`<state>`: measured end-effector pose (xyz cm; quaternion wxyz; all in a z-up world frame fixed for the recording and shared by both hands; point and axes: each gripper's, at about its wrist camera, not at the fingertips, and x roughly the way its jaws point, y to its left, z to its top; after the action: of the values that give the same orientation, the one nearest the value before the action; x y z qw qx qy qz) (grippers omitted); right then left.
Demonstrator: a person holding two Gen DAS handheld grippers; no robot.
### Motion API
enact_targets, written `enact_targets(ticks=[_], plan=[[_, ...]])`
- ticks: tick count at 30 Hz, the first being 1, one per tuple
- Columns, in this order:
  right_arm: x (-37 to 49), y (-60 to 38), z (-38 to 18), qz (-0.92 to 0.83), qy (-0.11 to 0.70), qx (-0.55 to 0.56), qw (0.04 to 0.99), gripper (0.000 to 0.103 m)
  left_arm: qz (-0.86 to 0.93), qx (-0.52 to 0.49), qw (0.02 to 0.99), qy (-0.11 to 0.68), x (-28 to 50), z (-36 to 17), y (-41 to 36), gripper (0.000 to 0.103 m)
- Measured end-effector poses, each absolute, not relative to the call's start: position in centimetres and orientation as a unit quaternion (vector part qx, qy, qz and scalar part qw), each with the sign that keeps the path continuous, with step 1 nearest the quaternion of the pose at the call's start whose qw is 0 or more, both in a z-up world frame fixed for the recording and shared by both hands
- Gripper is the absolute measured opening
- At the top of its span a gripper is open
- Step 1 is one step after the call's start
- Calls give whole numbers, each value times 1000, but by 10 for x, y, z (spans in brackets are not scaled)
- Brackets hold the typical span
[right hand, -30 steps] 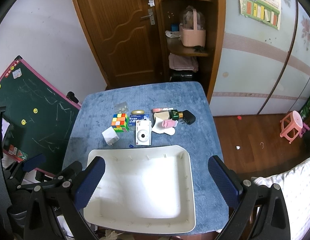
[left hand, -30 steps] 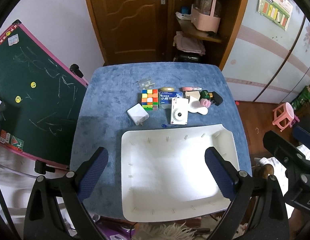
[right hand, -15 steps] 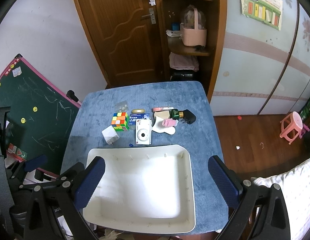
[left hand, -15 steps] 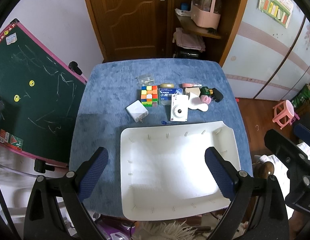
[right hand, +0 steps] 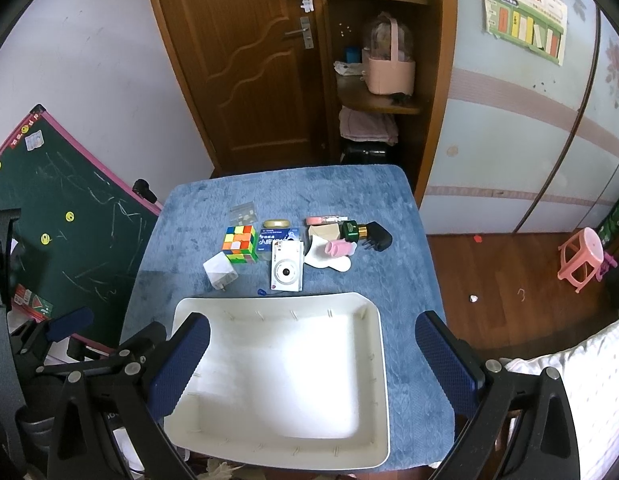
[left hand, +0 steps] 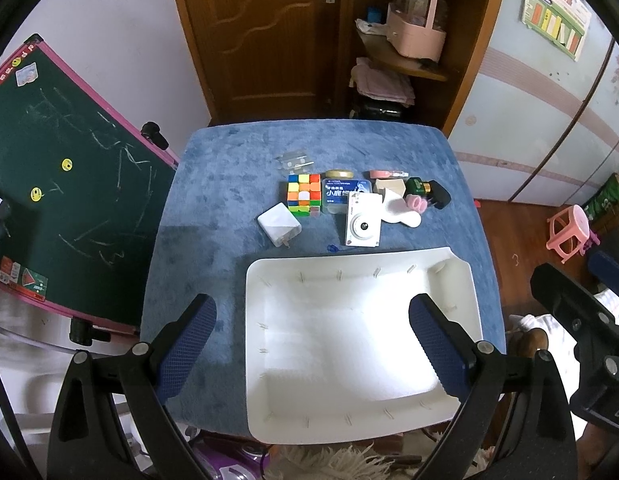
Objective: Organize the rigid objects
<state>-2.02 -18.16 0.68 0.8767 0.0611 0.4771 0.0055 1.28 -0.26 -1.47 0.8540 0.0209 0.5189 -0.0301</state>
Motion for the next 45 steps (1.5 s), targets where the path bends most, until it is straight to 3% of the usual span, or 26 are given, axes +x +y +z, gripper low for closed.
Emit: enact_targets(ticks=[22,45], plan=[[-6,-185,15,-15,454,52,889,100,-13,31,864,502,32,-8,11,98],[24,-179,-10,-27,483,56,874,100,9,40,848,529,77,-39,37,98]])
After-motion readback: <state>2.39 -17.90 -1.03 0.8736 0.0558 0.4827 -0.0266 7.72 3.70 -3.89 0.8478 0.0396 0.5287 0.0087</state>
